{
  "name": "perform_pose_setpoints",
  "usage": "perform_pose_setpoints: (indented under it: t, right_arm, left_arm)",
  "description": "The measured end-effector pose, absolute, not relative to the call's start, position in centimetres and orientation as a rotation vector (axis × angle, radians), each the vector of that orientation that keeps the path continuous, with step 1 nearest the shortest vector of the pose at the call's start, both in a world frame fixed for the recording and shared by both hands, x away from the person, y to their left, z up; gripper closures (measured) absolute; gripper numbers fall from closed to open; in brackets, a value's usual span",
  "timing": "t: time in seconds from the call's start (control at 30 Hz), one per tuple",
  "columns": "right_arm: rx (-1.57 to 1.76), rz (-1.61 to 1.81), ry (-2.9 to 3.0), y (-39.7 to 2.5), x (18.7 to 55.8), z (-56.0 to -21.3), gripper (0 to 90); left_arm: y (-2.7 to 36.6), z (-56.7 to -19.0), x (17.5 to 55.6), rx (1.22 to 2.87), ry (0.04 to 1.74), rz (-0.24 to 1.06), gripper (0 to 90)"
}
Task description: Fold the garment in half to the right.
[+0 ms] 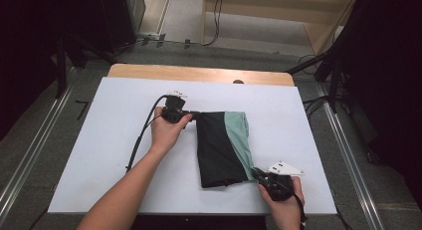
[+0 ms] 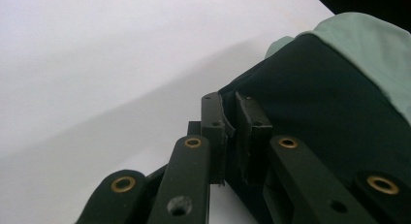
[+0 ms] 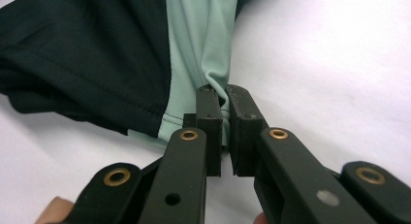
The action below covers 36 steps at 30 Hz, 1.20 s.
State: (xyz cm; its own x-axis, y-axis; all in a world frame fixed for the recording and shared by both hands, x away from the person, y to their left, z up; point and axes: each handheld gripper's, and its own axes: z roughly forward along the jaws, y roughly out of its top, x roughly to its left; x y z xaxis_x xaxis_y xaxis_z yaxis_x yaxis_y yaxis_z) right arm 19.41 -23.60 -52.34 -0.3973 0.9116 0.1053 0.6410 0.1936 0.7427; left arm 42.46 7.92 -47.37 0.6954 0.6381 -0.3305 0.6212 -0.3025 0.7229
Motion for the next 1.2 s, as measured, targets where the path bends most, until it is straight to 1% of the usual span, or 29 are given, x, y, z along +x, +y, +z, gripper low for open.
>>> perform_pose_setpoints:
  t: [0.33, 0.5, 0.7, 0.9, 0.93, 0.97, 1.03, 1.1, 1.13, 1.2]
  right_arm:
    - [1.376, 1.083, 2.166, -20.2, 21.7, -52.2, 83.3]
    - [1.334, 1.099, 2.186, -18.5, 23.1, -52.1, 83.4]
    - [1.325, 1.114, 2.189, -17.2, 25.0, -52.2, 83.4]
    - [1.307, 1.103, 2.206, -16.2, 25.5, -52.4, 83.1]
    - [1.305, 1.101, 2.206, -16.2, 25.4, -52.4, 83.0]
    - [1.309, 1.104, 2.204, -16.3, 25.4, -52.4, 82.9]
    - [1.315, 1.109, 2.202, -16.3, 25.4, -52.4, 82.8]
    - [1.305, 1.118, 2.200, -16.3, 25.4, -52.4, 82.7]
    - [1.300, 1.122, 2.200, -16.3, 25.3, -52.4, 82.5]
    - [1.298, 1.141, 2.198, -16.4, 25.2, -52.4, 82.2]
  left_arm:
    - [11.4, -46.4, 43.9, 1.975, 1.034, 0.126, 83.4]
    - [12.6, -46.3, 44.7, 1.954, 1.073, 0.166, 83.3]
    - [13.3, -46.5, 45.6, 1.919, 1.122, 0.218, 83.2]
    - [13.1, -47.2, 46.0, 1.919, 1.110, 0.201, 81.7]
    - [13.1, -47.3, 46.0, 1.919, 1.105, 0.189, 80.1]
    - [13.2, -47.2, 45.8, 1.917, 1.099, 0.190, 75.9]
    - [13.5, -46.9, 45.2, 1.893, 1.087, 0.205, 62.9]
    - [14.0, -46.3, 44.4, 1.856, 1.074, 0.207, 53.4]
    - [14.3, -46.0, 44.0, 1.843, 1.064, 0.213, 50.1]
    - [14.8, -45.5, 43.0, 1.821, 1.049, 0.225, 46.5]
